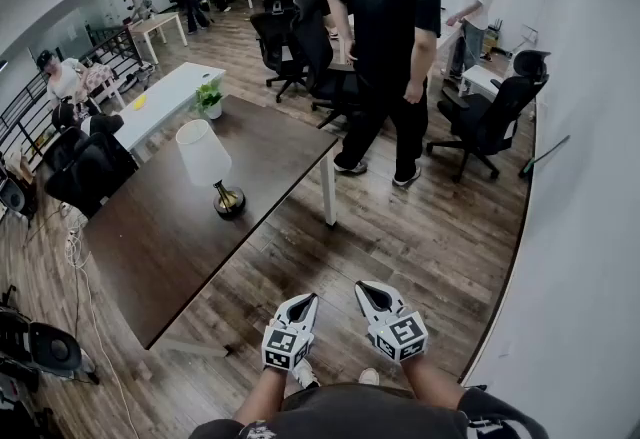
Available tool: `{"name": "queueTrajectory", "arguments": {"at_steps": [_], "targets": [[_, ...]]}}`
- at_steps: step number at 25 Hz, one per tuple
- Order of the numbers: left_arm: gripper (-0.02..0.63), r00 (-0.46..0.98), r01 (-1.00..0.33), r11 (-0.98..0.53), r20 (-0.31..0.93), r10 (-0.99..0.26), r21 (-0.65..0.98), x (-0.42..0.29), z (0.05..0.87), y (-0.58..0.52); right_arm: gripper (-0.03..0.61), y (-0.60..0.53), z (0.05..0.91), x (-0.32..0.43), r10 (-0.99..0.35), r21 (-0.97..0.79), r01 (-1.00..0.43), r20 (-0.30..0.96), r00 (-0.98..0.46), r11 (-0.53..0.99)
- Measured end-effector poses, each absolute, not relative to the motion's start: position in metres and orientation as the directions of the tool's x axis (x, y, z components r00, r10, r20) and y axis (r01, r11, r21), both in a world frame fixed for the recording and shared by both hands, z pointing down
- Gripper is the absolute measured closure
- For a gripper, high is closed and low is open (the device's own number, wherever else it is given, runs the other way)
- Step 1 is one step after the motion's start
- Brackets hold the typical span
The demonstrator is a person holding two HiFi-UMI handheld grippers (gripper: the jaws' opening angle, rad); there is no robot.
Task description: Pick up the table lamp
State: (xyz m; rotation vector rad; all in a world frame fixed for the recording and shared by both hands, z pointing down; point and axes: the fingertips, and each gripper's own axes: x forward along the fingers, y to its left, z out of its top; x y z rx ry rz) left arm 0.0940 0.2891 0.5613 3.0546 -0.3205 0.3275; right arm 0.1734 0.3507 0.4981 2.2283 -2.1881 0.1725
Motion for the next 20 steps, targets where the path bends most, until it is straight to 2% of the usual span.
{"name": "queueTrajectory", "arguments": {"at_steps": [20], "targets": [[0.606,0.955,-0.249,-0.968,0.174,-0.239,0.034,0.05,0.554,0.219,0.554,0.285,0.488,0.134,-0.999,-0.078,-0.997,0.05,0.022,-0.026]]}}
